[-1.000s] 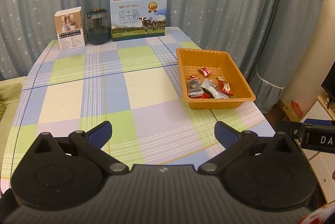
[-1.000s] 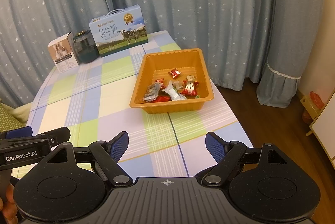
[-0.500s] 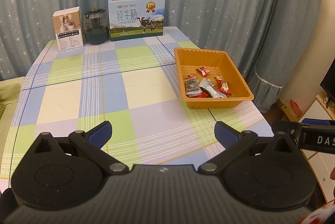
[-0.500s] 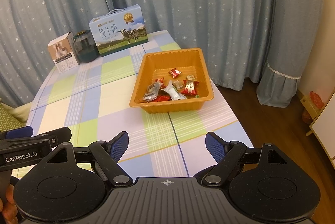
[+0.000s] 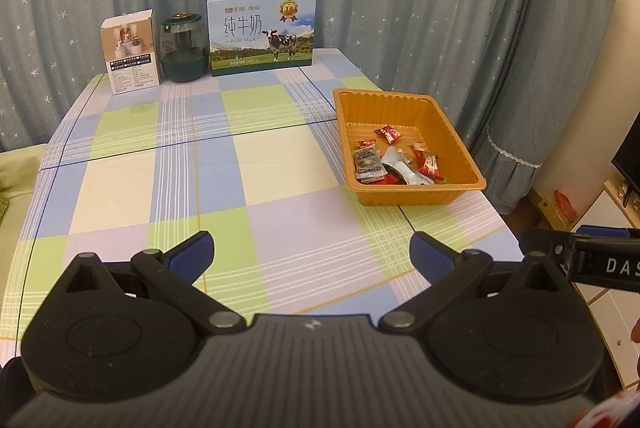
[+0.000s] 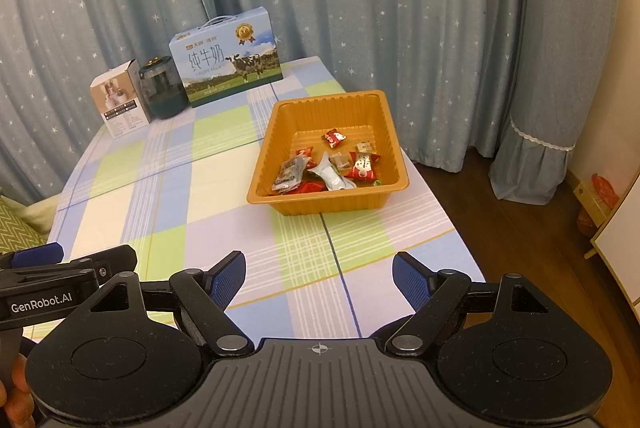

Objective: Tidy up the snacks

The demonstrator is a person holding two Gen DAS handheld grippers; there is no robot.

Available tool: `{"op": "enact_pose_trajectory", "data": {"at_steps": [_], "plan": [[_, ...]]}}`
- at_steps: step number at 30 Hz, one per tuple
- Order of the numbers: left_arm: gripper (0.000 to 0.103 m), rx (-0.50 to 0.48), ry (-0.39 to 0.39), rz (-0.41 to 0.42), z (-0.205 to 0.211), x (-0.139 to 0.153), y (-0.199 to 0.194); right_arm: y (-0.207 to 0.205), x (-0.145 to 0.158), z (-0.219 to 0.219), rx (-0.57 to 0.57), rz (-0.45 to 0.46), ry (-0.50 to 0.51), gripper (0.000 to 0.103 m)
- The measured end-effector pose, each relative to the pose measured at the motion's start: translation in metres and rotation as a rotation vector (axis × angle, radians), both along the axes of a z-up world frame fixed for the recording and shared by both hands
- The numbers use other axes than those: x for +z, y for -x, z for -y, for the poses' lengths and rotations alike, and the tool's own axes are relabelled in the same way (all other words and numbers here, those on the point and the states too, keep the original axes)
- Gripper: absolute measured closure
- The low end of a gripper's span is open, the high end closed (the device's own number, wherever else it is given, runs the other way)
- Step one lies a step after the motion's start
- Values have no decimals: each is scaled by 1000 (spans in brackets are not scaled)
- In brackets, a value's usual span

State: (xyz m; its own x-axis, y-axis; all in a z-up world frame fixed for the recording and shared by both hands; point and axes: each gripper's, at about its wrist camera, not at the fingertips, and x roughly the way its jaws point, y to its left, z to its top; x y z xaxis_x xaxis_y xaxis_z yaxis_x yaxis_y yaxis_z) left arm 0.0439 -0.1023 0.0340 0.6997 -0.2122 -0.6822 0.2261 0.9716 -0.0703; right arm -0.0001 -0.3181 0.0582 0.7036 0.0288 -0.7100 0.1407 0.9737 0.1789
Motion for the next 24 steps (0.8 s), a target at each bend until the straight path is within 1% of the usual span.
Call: {"op": "enact_pose_trajectory", "data": {"at_steps": [24], "plan": [[0, -4, -1, 1, 1, -1, 1, 1, -1, 0, -3, -1, -1, 23]]}}
